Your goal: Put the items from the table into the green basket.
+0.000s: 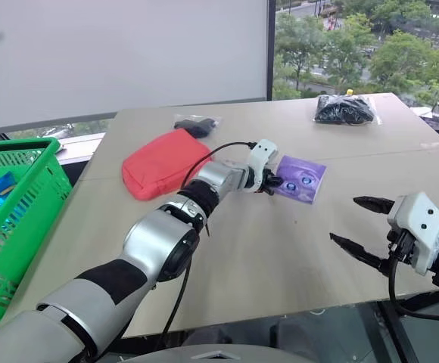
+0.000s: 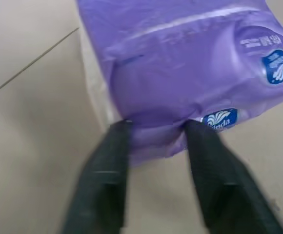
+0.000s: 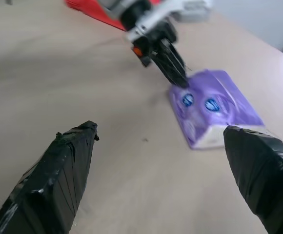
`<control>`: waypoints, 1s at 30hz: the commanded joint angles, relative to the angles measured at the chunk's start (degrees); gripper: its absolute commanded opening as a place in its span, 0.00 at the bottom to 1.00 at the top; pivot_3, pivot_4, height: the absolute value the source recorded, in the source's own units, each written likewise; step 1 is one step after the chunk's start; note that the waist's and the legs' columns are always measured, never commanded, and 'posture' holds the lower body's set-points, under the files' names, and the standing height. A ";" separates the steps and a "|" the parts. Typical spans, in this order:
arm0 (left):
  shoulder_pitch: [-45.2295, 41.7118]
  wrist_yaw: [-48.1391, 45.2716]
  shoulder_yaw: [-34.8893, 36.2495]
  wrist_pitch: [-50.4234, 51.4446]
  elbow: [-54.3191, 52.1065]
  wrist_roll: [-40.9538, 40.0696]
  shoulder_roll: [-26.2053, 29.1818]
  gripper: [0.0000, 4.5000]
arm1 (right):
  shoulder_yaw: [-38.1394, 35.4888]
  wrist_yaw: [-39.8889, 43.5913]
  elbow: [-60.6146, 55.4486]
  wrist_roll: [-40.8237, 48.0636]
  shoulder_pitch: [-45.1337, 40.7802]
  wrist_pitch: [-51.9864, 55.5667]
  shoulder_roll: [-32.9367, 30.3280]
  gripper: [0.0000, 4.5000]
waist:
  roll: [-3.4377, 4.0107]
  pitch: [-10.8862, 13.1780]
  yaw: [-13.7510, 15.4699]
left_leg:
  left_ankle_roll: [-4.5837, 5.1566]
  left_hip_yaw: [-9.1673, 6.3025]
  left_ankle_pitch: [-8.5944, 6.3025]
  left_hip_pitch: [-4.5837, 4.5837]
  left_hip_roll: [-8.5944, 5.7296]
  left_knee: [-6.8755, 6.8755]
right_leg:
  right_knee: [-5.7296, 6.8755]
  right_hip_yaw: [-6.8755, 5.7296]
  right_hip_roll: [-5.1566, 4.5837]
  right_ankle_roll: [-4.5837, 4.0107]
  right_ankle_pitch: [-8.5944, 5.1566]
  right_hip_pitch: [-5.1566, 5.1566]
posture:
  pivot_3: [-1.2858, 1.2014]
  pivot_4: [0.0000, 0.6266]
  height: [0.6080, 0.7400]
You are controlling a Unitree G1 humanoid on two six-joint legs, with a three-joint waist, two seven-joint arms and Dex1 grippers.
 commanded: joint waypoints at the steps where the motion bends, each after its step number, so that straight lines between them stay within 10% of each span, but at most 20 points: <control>1: -0.20 -1.99 1.49 0.34 0.42 1.08 -0.17 0.02 | -1.97 -2.14 -2.18 0.40 -0.10 1.08 0.32 1.00 | 0.00 0.00 -0.01 | 0.02 -0.01 -0.01 -0.01 0.00 0.00 | 0.00 0.00 0.00 0.02 -0.01 0.00 | 0.45 0.00 1.00; 11: 3.30 -3.33 7.61 4.98 -10.00 -1.63 1.56 0.02 | 1.36 -4.46 -2.70 0.59 -1.72 1.48 1.66 1.00 | 0.10 0.04 0.01 | 0.06 -0.21 -0.03 -0.01 0.05 0.00 | 0.03 0.04 -0.06 0.04 -0.02 -0.04 | 0.47 0.00 1.00; 17: 12.28 0.16 15.83 17.80 -37.30 -9.58 6.57 0.02 | 4.13 -5.48 -4.40 0.61 -5.44 0.90 1.66 1.00 | 0.30 0.13 -1.05 | -0.14 -0.14 0.06 -0.11 0.34 0.01 | 0.20 0.22 -0.21 0.03 -0.02 -0.31 | 0.48 0.00 1.00; 23: 20.89 13.91 30.92 22.20 -63.75 -14.96 12.70 0.02 | 13.72 -10.41 -6.68 2.84 -18.89 0.94 5.97 1.00 | 0.23 0.29 -1.41 | -0.26 -0.16 0.10 0.02 0.37 0.01 | 0.51 0.37 -0.23 0.01 -0.02 -0.38 | 0.50 0.00 1.00; 30: 20.02 26.03 43.54 14.55 -65.58 -13.44 25.01 0.02 | 23.06 -8.03 -1.35 5.20 -33.84 -0.51 11.05 1.00 | -0.04 0.46 0.80 | -0.38 -0.23 0.16 0.48 0.31 -0.08 | 0.62 0.30 -0.27 -0.03 -0.01 -0.38 | 0.55 0.00 1.00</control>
